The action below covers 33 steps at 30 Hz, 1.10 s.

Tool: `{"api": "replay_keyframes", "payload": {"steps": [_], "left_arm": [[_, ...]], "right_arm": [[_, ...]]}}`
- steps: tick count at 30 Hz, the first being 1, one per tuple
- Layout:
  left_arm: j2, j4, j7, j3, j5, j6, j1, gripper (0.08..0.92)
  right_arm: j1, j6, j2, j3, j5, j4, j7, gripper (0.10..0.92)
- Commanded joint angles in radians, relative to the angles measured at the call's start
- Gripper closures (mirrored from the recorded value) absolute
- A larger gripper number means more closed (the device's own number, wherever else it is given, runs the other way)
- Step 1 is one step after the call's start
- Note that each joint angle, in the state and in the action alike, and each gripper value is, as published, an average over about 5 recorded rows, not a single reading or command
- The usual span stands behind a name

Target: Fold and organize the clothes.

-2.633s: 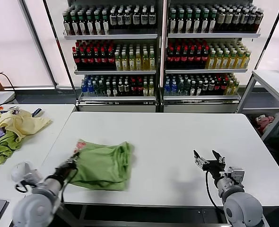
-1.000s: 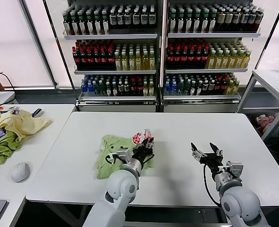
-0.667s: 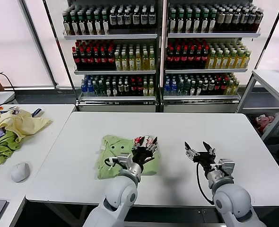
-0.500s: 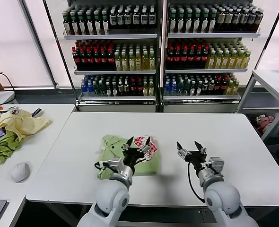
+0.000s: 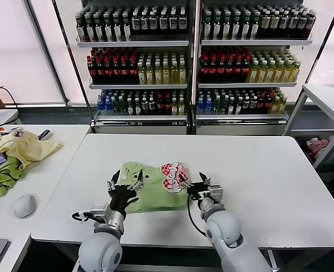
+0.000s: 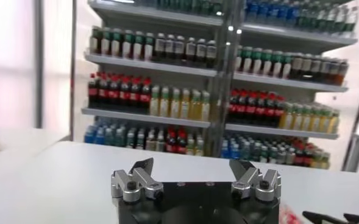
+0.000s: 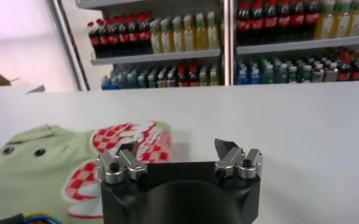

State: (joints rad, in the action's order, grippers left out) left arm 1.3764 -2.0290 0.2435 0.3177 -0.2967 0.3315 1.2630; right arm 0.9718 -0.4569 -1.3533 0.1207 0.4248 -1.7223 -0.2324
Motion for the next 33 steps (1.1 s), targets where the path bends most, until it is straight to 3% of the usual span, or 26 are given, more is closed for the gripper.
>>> {"api": "replay_keyframes", "payload": {"steps": [1,7,24,27,33], "left_arm": [[-0.020,-0.034,-0.003,0.071,0.025,-0.018,0.075,0.177],[-0.012,-0.025,0.000,0.063,0.028,-0.017,0.078,0.177],[-0.008,-0.032,-0.001,0.044,0.038,-0.015,0.087,0.177],[-0.004,-0.025,-0.002,0.035,0.049,-0.014,0.082,0.177],[0.013,-0.015,-0.007,0.023,0.070,-0.014,0.077,0.177]], "right_arm": [[-0.062,-0.013,-0.082,-0.083,-0.055,0.153,-0.029,0.205],[-0.055,-0.019,-0.076,-0.081,-0.022,0.151,-0.027,0.326],[-0.089,0.000,0.111,0.133,-0.058,0.087,0.096,0.816],[-0.115,0.045,0.149,0.186,-0.147,0.128,0.178,0.869],[-0.124,0.130,0.184,0.247,-0.275,0.185,0.277,0.883]]}}
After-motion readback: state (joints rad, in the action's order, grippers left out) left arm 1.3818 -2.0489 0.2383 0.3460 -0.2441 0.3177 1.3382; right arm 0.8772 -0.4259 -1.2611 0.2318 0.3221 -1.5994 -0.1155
